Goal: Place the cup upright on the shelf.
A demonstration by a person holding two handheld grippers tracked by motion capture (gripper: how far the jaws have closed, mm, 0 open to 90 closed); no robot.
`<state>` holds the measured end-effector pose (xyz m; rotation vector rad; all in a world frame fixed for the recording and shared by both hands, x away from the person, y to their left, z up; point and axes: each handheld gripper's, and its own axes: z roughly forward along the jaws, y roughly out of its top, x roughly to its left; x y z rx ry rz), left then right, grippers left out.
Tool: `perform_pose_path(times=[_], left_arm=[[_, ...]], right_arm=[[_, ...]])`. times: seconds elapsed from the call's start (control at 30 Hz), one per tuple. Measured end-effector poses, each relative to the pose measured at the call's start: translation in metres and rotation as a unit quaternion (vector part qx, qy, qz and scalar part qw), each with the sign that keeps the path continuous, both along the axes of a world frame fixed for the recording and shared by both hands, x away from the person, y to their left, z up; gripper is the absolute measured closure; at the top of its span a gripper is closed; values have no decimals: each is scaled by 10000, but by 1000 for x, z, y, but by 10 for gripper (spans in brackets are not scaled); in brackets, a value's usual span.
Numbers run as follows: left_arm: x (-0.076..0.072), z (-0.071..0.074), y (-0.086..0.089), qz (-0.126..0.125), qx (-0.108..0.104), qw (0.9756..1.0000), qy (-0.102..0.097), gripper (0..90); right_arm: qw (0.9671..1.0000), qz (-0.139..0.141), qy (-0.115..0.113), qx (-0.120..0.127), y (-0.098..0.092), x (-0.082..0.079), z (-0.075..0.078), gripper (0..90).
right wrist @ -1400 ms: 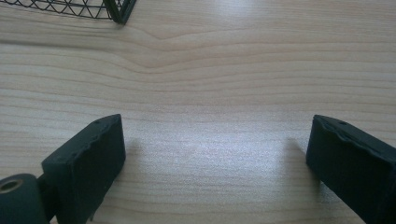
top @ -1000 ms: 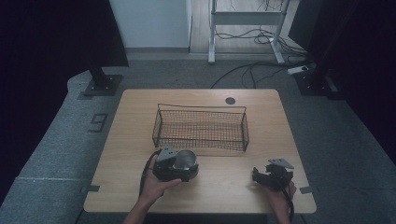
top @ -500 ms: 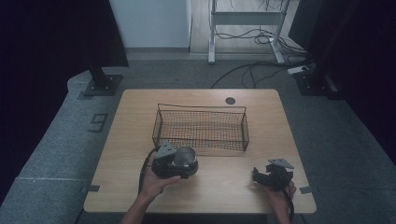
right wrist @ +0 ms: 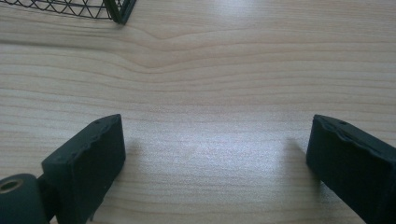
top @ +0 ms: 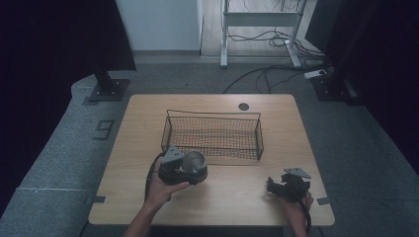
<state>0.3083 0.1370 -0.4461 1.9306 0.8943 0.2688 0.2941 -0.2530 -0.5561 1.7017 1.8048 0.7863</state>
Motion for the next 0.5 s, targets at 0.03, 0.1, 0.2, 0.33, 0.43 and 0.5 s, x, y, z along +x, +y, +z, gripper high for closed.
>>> perform_pose_path(times=[0.03, 0.1, 0.2, 0.33, 0.43, 0.5], left_arm=[[1, 0, 0, 9, 6, 10000, 5, 143], [3, 0, 1, 6, 3, 10000, 26, 144], [5, -1, 1, 12, -3, 10000, 58, 144], [9, -2, 1, 38, 10, 10000, 88, 144], [10, -2, 2, 58, 11, 9999, 84, 144], [10, -2, 2, 58, 9, 9999, 84, 144]], right_arm=[[10000, 0, 0, 0, 0, 0, 0, 46], [10000, 1, 0, 0, 0, 0, 0, 46], [10000, 0, 0, 1, 0, 0, 0, 46], [10000, 1, -1, 0, 0, 0, 0, 46], [10000, 0, 0, 1, 0, 0, 0, 46], [10000, -1, 1, 1, 0, 0, 0, 46]])
